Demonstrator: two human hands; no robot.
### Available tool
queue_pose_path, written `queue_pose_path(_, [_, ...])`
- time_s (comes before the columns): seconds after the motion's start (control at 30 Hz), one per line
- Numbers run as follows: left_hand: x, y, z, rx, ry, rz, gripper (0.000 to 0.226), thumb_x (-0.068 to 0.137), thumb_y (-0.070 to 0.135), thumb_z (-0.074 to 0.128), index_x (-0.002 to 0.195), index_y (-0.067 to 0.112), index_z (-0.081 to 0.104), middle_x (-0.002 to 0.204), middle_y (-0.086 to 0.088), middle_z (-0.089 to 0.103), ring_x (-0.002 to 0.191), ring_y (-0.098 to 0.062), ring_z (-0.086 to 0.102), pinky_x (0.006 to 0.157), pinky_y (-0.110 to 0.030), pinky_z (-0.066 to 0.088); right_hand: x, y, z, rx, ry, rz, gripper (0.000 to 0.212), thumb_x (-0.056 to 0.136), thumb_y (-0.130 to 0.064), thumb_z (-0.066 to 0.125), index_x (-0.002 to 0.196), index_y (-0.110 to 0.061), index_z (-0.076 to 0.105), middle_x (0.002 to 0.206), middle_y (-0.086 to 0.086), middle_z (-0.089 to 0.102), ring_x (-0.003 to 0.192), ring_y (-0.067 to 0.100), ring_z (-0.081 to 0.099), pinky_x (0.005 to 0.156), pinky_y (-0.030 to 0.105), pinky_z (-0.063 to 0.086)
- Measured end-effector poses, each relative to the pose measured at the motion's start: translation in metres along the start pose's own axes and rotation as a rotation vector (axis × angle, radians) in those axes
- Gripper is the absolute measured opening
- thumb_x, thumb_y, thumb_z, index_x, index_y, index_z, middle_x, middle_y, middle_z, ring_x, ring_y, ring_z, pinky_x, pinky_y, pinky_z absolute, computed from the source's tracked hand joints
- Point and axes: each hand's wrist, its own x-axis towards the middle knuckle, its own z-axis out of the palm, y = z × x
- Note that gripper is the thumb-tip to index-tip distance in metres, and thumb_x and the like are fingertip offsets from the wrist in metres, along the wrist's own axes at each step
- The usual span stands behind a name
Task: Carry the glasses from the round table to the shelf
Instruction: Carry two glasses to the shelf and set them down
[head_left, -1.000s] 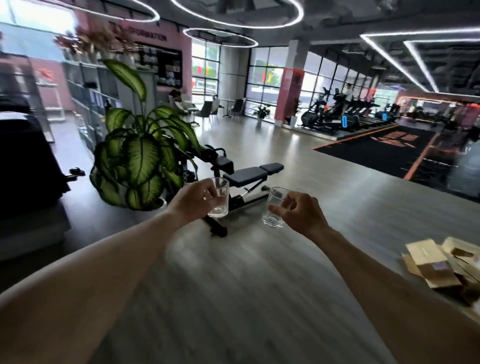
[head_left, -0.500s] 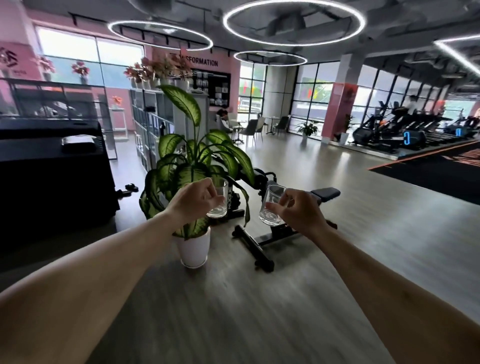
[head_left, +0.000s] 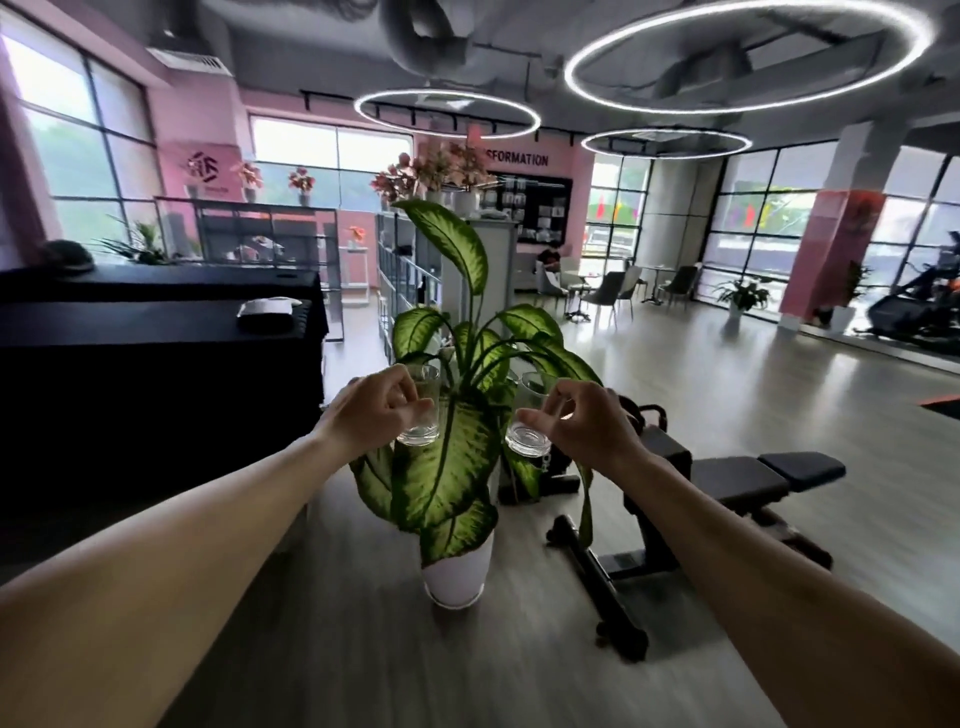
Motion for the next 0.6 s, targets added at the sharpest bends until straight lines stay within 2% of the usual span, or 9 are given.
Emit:
queue_pose_path(0.17, [0.062,-0.026,-0.001,0.011,0.102,-0.067,0.024,0.077,0.049,0.074,0.076,0.033,0.057,0.084,0.003,0.075,0.082,-0.012,0.07,0.08,-0.038,0.057,0.095,0.021,0.03,0.038,-0.056,-0.088,0.038,0.069,-0.059,0.079,0.066,-0.026,0.061,0.066,-0.011,0.064,0.064,0.005,0.06,0.05,0.021,0.036])
queue_pose_path(0.3, [0.097,-0.055,-0.005,0.039,0.166,-0.131,0.024,0.076,0.05,0.075,0.075,0.033,0.057,0.078,0.007,0.073,0.073,-0.005,0.066,0.068,-0.028,0.05,0.158,0.03,0.072,0.101,-0.087,-0.122,0.043,0.064,-0.065,0.078,0.063,-0.026,0.061,0.064,-0.013,0.064,0.062,0.003,0.06,0.053,0.021,0.038])
queue_pose_path(0.4, [0.122,-0.083,-0.009,0.084,0.203,-0.176,0.027,0.071,0.054,0.076,0.075,0.033,0.059,0.073,0.01,0.072,0.074,-0.004,0.068,0.07,-0.027,0.052,0.199,0.028,0.107,0.115,-0.111,-0.156,0.042,0.064,-0.064,0.079,0.061,-0.026,0.06,0.062,-0.014,0.063,0.06,-0.001,0.058,0.051,0.02,0.034])
queue_pose_path(0.5, [0.146,-0.116,-0.016,0.121,0.203,-0.211,0.031,0.065,0.061,0.074,0.075,0.036,0.06,0.08,0.012,0.073,0.081,-0.002,0.069,0.076,-0.028,0.055,0.233,0.024,0.143,0.147,-0.157,-0.199,0.04,0.066,-0.06,0.081,0.064,-0.026,0.061,0.062,-0.011,0.065,0.059,0.003,0.06,0.051,0.022,0.042])
queue_pose_path(0.6, [0.173,-0.147,-0.025,0.14,0.227,-0.225,0.034,0.063,0.064,0.072,0.075,0.035,0.06,0.077,0.013,0.073,0.078,-0.001,0.069,0.077,-0.031,0.057,0.267,0.017,0.178,0.166,-0.182,-0.23,0.038,0.069,-0.056,0.082,0.066,-0.024,0.062,0.063,-0.008,0.066,0.059,0.006,0.062,0.053,0.024,0.047])
